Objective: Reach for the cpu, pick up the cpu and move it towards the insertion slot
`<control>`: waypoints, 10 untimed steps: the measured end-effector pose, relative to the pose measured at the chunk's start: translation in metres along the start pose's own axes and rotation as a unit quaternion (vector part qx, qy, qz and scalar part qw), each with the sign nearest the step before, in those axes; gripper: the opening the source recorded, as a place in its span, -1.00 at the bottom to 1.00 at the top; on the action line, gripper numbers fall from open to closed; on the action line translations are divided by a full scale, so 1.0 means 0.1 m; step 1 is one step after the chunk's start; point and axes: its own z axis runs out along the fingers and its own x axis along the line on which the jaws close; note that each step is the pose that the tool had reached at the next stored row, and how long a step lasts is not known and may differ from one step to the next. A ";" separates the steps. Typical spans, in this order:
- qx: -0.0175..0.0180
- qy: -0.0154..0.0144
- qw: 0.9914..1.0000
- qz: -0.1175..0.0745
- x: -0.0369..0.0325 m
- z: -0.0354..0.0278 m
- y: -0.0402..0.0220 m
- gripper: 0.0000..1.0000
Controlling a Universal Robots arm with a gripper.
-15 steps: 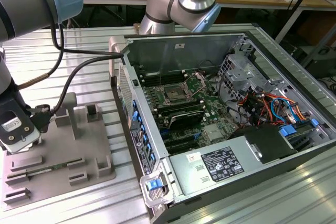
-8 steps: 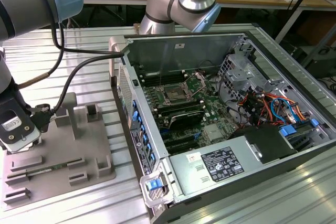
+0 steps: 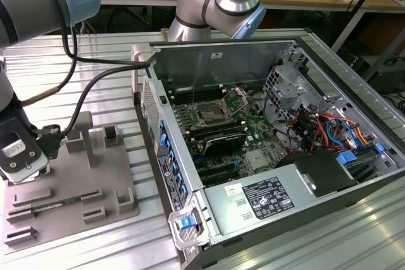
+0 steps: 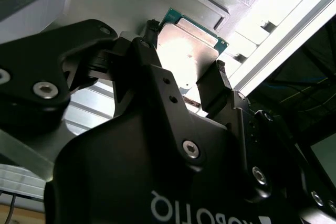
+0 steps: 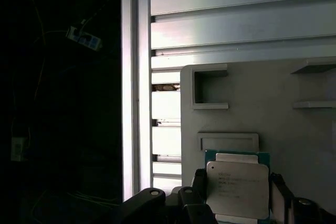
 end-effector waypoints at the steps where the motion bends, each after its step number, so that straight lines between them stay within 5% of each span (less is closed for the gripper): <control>1: 0.000 0.000 1.000 0.000 0.000 -0.003 0.000 0.09; 10: 0.000 0.000 1.000 0.000 0.000 -0.043 0.001 0.09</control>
